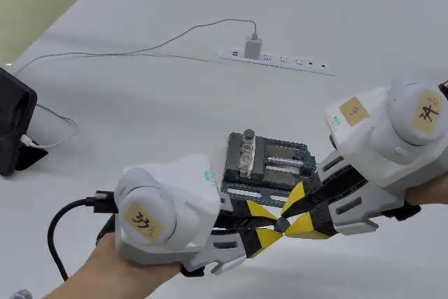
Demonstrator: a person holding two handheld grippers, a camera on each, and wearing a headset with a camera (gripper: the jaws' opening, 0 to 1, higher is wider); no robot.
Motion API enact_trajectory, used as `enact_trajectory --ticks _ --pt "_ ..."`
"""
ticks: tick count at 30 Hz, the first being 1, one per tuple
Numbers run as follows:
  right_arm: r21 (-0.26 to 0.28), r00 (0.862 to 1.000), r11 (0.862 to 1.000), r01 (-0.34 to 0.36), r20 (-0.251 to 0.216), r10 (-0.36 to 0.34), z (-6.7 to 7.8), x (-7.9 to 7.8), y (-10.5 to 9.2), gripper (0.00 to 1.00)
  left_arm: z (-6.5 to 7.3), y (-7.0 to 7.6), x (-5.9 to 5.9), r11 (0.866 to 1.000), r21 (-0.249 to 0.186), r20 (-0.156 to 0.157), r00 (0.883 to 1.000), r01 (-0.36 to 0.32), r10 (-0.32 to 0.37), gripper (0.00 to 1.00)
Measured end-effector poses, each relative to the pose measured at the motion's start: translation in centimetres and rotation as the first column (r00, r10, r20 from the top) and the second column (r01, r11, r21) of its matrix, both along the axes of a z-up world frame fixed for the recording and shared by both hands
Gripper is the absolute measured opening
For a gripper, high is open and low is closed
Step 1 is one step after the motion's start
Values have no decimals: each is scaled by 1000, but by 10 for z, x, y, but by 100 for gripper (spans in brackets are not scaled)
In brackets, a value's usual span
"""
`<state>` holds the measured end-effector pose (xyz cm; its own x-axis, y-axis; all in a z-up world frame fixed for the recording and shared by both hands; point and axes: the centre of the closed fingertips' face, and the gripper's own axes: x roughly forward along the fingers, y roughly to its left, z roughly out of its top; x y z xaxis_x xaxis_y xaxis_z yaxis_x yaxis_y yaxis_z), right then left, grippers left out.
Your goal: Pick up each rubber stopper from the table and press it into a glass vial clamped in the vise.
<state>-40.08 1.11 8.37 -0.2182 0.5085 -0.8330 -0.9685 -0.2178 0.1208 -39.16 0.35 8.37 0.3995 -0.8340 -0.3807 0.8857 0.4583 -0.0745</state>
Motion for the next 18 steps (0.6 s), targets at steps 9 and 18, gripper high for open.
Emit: enact_trajectory --ticks 9,18 --pt "-3 1000 1000 -23 11 23 -1 1 1 6 -1 1 1 1000 -5 -1 1000 -6 6 4" --pt "11 1000 1000 -7 5 7 0 6 3 6 -7 9 10 997 2 -10 997 -82 82 19"
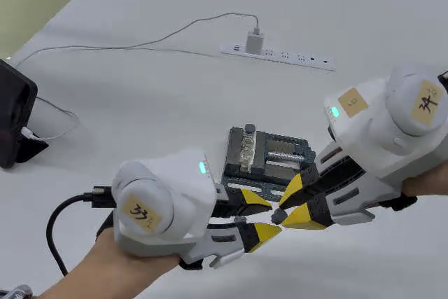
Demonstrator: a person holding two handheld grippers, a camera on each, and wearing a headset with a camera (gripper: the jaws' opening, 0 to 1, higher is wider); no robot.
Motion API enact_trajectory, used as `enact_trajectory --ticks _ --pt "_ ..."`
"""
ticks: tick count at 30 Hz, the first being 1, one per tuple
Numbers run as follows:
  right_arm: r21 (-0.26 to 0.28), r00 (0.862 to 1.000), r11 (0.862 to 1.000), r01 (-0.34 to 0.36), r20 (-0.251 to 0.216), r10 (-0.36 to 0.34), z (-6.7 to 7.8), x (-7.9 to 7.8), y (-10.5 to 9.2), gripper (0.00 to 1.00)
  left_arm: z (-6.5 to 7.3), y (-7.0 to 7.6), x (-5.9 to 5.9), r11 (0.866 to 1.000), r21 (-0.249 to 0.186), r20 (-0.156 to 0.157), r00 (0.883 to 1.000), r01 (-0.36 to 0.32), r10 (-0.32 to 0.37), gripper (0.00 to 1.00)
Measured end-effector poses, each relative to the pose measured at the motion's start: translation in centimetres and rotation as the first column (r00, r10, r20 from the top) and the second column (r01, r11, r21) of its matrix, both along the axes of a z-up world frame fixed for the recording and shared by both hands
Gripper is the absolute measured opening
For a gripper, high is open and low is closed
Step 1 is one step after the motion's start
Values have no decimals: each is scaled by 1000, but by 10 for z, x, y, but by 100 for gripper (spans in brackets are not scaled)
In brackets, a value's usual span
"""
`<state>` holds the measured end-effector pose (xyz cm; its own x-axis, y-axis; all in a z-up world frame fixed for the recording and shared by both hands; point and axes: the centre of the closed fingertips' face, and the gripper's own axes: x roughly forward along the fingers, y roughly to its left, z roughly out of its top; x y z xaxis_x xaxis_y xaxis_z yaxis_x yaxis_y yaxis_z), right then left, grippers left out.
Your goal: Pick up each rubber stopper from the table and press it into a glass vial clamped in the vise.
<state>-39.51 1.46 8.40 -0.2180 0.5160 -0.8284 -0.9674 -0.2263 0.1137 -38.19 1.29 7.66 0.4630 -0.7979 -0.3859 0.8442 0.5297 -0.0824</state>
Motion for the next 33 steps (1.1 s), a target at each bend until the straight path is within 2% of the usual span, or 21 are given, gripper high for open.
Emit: enact_trajectory --ticks 5,14,20,23,28,33 --pt "-4 1000 1000 -3 3 3 -1 2 0 6 -6 14 7 997 24 10 997 -78 78 45" --pt "-22 1000 1000 -13 -5 13 -6 2 -3 6 -14 45 17 974 36 15 974 -225 224 78" --pt "-25 1000 1000 -16 -6 16 -8 4 -3 6 -19 62 19 955 44 7 956 -292 292 93" --pt "-32 1000 999 -19 -6 19 -10 4 -4 6 -23 69 19 947 58 -9 948 -317 318 99" --pt "-45 1000 999 -16 -6 16 -16 8 -6 6 -25 76 16 942 62 -23 943 -330 332 99" --pt "-58 1000 998 -12 -4 12 -19 15 -7 6 -24 78 16 936 48 -28 937 -348 349 99"
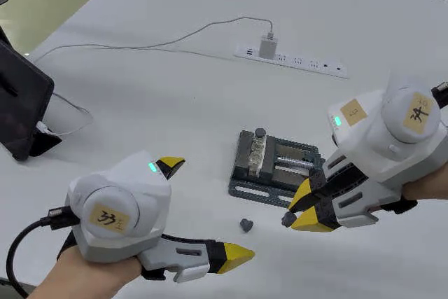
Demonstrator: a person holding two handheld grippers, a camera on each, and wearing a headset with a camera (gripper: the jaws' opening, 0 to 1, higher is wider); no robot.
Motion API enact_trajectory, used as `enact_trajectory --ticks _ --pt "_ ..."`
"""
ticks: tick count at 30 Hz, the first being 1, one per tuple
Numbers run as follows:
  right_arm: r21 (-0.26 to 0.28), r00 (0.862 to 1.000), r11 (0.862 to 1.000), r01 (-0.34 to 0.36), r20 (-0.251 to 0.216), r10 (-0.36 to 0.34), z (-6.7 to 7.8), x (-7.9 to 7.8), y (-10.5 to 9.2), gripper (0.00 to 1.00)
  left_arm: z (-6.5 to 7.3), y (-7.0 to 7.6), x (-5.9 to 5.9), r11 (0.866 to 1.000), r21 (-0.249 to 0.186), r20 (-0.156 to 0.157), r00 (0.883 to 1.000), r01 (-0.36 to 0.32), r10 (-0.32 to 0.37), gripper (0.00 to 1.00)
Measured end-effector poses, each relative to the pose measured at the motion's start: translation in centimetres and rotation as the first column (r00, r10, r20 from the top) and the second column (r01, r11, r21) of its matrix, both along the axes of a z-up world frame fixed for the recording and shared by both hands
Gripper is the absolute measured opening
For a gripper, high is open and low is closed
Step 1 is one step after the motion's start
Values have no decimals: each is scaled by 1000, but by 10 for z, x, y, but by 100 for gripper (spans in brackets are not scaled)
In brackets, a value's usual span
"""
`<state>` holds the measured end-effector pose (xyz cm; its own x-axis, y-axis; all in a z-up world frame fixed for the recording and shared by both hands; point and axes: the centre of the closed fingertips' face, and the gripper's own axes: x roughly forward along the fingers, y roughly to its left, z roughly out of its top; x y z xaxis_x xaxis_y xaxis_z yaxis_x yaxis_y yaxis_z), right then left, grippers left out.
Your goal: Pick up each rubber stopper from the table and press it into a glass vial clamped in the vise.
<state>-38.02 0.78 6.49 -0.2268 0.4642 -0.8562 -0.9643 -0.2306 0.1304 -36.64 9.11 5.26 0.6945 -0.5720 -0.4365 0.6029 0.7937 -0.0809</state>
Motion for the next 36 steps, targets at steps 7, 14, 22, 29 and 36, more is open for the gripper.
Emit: enact_trajectory --ticks 7,14,22,29,36 --pt "-28 1000 1000 -11 17 11 -3 12 1 6 -2 0 -3 1000 -2 -2 1000 4 -4 99" --pt "-51 999 998 -31 39 33 -1 28 6 6 -4 3 -6 1000 -4 -7 1000 -1 1 99" --pt "-96 993 993 -72 83 80 1 49 16 6 -5 9 -7 1000 -5 -7 1000 -10 10 99" --pt "-122 987 988 -98 112 112 -1 71 30 6 -7 14 -7 1000 -6 -13 1000 -15 15 99" --pt "-151 976 980 -129 155 153 -6 93 36 6 -11 16 -8 1000 -4 -24 1000 -12 12 99"
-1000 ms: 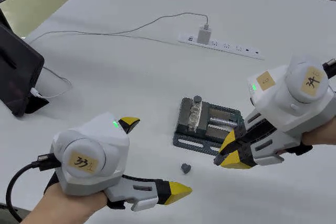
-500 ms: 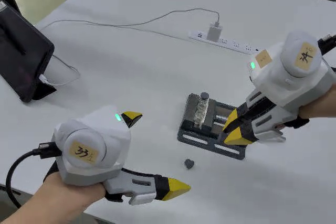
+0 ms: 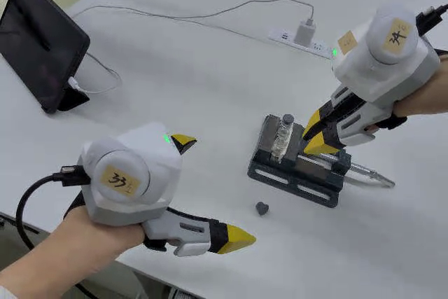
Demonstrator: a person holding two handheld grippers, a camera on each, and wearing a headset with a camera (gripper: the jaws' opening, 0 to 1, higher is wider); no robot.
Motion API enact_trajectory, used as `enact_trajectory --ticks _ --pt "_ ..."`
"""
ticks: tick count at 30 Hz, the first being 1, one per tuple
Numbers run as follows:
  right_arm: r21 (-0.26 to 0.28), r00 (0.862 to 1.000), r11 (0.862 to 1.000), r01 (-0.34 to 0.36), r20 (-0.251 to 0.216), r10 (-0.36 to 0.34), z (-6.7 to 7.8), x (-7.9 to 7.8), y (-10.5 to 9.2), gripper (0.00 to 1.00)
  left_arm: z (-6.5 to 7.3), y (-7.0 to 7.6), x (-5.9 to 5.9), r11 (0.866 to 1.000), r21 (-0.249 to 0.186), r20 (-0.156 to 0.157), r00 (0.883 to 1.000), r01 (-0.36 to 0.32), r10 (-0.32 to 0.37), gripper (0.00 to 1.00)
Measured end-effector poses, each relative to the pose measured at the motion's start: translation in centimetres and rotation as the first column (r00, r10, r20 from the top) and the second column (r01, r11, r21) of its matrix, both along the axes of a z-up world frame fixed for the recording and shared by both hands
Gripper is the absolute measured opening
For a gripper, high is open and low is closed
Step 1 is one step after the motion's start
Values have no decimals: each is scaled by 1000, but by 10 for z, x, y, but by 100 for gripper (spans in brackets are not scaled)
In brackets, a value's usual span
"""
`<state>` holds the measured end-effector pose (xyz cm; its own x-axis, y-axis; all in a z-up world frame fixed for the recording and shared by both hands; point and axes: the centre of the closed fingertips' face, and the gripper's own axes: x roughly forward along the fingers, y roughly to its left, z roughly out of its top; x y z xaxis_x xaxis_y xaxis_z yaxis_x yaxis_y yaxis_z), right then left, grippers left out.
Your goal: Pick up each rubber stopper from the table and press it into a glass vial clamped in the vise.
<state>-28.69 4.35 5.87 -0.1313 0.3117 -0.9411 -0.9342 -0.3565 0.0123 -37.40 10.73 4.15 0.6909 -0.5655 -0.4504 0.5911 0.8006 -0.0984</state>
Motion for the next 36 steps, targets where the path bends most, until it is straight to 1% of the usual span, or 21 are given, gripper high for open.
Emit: enact_trajectory --ticks 3,6,14,17,19,20,23,25,29,31,36 --pt "-7 1000 1000 -15 13 15 -1 6 2 6 -1 0 0 1000 -4 -4 1000 -2 2 99" --pt "-17 998 999 -48 33 48 -3 12 4 5 -2 0 -1 1000 -7 -7 1000 -2 2 99" --pt "-37 989 991 -126 71 129 -6 23 15 5 -5 -1 -1 1000 -14 -15 1000 -8 8 99" --pt "-51 981 984 -168 92 172 -8 28 20 5 -6 0 -1 1000 -15 -17 1000 -12 12 99" --pt "-56 976 980 -191 91 196 -9 29 21 5 -6 1 -1 1000 -17 -17 1000 -15 15 99" --pt "-66 970 974 -217 95 223 -11 29 21 5 -6 1 0 1000 -18 -17 1000 -18 18 99" --pt "-83 960 964 -254 100 262 -15 29 21 5 -7 2 0 1000 -18 -19 1000 -20 20 99" --pt "-95 960 962 -256 95 265 -18 31 21 5 -7 3 0 1000 -17 -21 1000 -21 21 99" --pt "-102 962 962 -252 85 261 -20 31 21 5 -9 3 0 1000 -17 -26 999 -23 22 99" --pt "-103 962 963 -250 83 259 -23 35 22 5 -9 3 0 1000 -18 -27 999 -23 22 99" --pt "-111 963 961 -251 74 260 -26 34 21 6 -11 3 -1 1000 -21 -33 999 -23 23 99"
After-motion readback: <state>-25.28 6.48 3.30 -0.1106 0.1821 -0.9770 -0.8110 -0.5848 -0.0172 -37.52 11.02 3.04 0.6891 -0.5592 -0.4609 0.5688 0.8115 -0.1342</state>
